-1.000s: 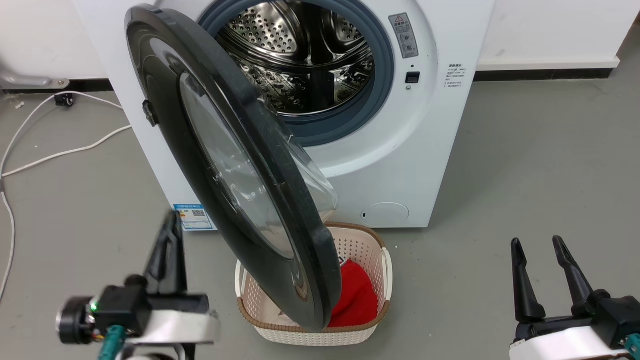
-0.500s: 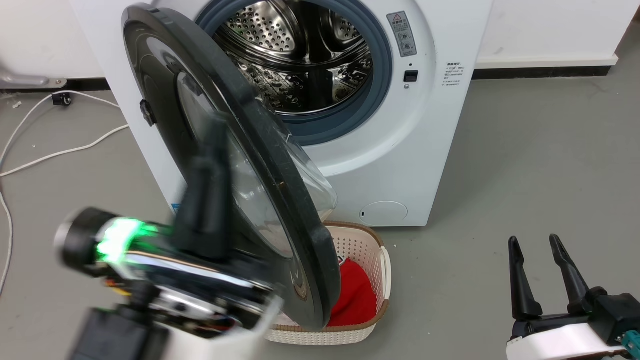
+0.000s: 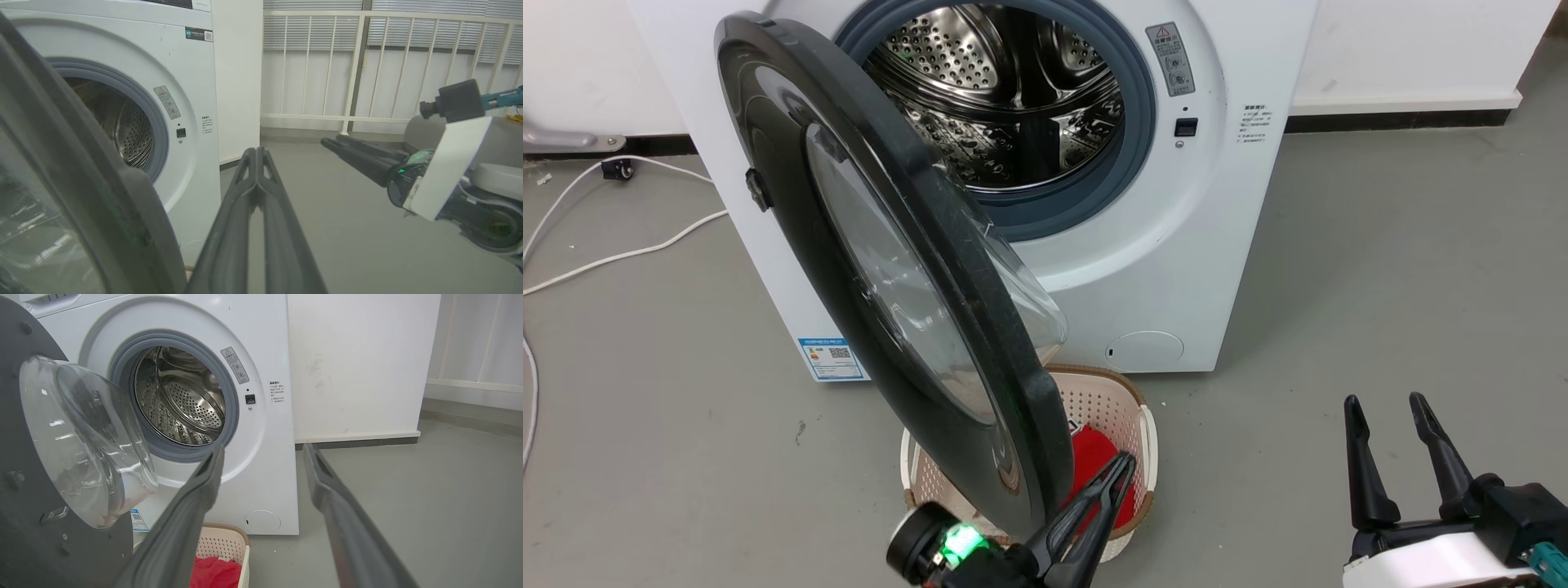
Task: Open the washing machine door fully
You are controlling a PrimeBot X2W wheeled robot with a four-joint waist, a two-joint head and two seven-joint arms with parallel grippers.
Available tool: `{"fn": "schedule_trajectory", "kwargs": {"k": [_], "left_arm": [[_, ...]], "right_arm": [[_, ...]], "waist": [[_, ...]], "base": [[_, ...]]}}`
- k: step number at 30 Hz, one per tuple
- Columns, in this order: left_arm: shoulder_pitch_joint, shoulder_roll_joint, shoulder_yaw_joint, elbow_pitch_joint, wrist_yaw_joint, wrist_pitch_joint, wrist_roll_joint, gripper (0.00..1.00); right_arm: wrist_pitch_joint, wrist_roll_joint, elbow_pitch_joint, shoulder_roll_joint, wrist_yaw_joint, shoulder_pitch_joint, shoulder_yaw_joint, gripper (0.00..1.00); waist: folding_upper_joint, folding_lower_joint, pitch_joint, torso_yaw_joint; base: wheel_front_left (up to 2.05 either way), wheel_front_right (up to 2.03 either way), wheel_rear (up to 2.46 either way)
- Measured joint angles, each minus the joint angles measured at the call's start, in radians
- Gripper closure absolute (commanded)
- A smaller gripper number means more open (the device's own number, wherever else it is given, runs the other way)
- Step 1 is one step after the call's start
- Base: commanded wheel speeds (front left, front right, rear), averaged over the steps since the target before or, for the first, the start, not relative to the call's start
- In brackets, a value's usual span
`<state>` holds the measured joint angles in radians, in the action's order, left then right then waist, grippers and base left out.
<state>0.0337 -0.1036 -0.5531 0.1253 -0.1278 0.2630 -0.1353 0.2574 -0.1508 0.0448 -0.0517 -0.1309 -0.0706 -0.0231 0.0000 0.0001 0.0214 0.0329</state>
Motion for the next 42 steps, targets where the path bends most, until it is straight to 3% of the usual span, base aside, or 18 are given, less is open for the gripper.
{"fn": "schedule_trajectory", "kwargs": {"k": [11,22,36,42], "left_arm": [[-0.079,0.042,0.039,-0.165,0.009,0.000,-0.046,1.00],[-0.158,0.052,0.050,-0.263,0.062,0.000,-0.116,1.00],[-0.162,0.057,0.047,-0.289,0.103,0.001,-0.113,1.00],[-0.111,0.058,0.080,-0.223,0.125,0.000,-0.090,1.00]], "right_arm": [[-0.011,-0.008,0.013,0.000,0.000,0.001,0.011,0.00],[-0.016,-0.022,0.025,0.000,0.000,0.003,0.023,0.00],[-0.021,-0.039,0.038,0.000,0.000,0.005,0.031,0.00],[-0.028,-0.042,0.040,0.000,0.000,0.004,0.027,0.00]], "waist": [[0.0000,0.0000,-0.008,0.013],[0.0000,0.0000,-0.018,0.028],[0.0000,-0.0001,-0.021,0.011],[0.0000,-0.0001,-0.017,0.001]], "base": [[0.00,0.00,0.00],[0.00,0.00,0.00],[0.00,0.00,0.00],[0.00,0.00,0.00]]}}
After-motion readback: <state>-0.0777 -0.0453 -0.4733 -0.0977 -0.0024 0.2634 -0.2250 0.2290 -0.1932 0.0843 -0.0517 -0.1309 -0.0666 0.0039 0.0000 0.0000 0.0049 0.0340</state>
